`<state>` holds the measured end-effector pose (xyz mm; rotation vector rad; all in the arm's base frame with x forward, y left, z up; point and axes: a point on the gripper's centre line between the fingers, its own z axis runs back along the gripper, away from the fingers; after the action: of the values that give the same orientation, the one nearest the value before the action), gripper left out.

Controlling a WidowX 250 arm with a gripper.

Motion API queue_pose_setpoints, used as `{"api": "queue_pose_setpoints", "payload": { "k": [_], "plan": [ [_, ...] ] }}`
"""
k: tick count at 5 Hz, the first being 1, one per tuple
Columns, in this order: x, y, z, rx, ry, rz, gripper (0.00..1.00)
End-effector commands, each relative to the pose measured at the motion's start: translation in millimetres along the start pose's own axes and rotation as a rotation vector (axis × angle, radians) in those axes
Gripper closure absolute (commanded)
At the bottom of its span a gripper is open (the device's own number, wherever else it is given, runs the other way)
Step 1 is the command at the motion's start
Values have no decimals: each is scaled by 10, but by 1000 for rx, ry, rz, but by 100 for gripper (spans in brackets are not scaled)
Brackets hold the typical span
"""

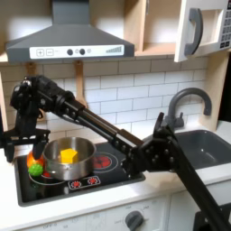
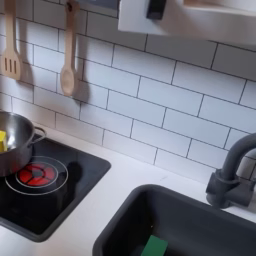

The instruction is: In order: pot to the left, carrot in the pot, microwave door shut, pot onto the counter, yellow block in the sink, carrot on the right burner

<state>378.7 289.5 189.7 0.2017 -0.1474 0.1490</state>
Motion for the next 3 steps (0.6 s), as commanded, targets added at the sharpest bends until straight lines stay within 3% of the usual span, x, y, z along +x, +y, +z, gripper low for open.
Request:
{"api": "queue_pose_setpoints", "payload": {
  "k": [1,2,3],
  "plan": [
    [59,-73,-27,-14,-4,-20,0],
    [120,-228,-10,-29,-15,-54,0],
    [127,-243,-73,-34,-6,-55,0]
  ]
}}
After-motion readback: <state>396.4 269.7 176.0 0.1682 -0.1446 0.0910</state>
